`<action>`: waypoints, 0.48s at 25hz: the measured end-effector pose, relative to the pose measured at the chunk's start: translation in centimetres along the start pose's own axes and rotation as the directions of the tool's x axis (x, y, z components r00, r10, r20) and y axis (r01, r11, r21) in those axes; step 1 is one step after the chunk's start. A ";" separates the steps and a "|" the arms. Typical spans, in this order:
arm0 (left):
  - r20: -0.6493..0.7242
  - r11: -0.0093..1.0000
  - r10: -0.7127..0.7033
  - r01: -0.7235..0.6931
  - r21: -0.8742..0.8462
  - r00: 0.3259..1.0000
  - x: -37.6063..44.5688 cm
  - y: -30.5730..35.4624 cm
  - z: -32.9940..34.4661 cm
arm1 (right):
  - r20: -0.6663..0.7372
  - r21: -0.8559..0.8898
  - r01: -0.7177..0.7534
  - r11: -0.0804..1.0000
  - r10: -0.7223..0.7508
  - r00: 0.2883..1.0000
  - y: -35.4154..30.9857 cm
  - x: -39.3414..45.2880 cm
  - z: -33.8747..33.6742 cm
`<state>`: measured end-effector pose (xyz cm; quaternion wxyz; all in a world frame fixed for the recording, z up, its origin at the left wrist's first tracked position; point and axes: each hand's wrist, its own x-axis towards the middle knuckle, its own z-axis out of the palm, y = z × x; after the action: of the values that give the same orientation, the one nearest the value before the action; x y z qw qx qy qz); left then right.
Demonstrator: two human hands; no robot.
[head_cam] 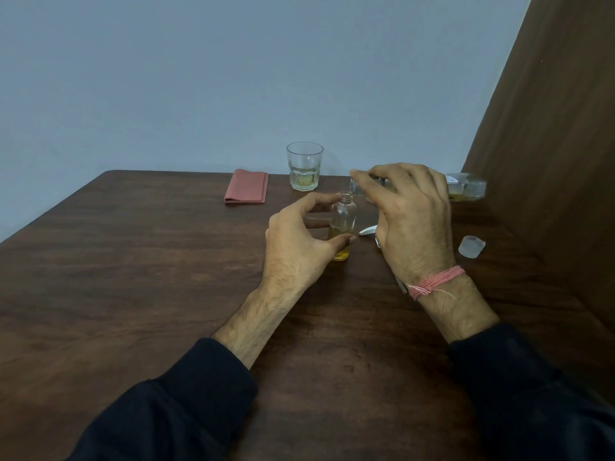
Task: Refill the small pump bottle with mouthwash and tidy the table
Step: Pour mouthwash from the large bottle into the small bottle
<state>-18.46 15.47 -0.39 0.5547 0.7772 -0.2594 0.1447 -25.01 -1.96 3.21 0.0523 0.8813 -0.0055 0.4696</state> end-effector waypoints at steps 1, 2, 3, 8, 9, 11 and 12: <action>0.000 1.000 0.002 -0.002 0.002 1.000 0.0 0.0 0.0 | 0.002 0.001 0.000 1.000 0.000 1.000 0.0 0.0 0.0; -0.001 1.000 0.004 -0.004 0.003 1.000 0.0 0.1 0.0 | 0.003 0.002 0.001 1.000 -0.001 1.000 -0.1 0.1 0.0; -0.001 1.000 0.004 -0.004 0.002 1.000 0.0 0.1 0.0 | 0.003 0.002 0.002 1.000 -0.002 1.000 -0.1 0.1 -0.1; 0.005 1.000 -0.010 0.010 -0.002 1.000 -0.1 0.1 -0.1 | 0.011 -0.009 -0.002 1.000 0.002 1.000 -0.1 0.0 -0.1; 0.006 1.000 -0.015 0.015 -0.003 1.000 -0.1 0.2 -0.1 | 0.014 -0.010 -0.002 1.000 0.002 1.000 -0.1 0.0 -0.1; 0.003 1.000 -0.016 0.016 -0.009 1.000 -0.1 0.2 -0.1 | 0.019 -0.014 -0.003 1.000 0.003 1.000 -0.1 0.0 -0.1; 0.000 1.000 -0.016 0.016 -0.013 1.000 -0.1 0.2 0.0 | 0.020 -0.014 -0.003 1.000 0.003 1.000 0.0 0.0 -0.1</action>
<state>-18.67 15.51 -0.30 0.5609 0.7756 -0.2542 0.1385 -25.03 -1.90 3.28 0.0579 0.8855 -0.0107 0.4609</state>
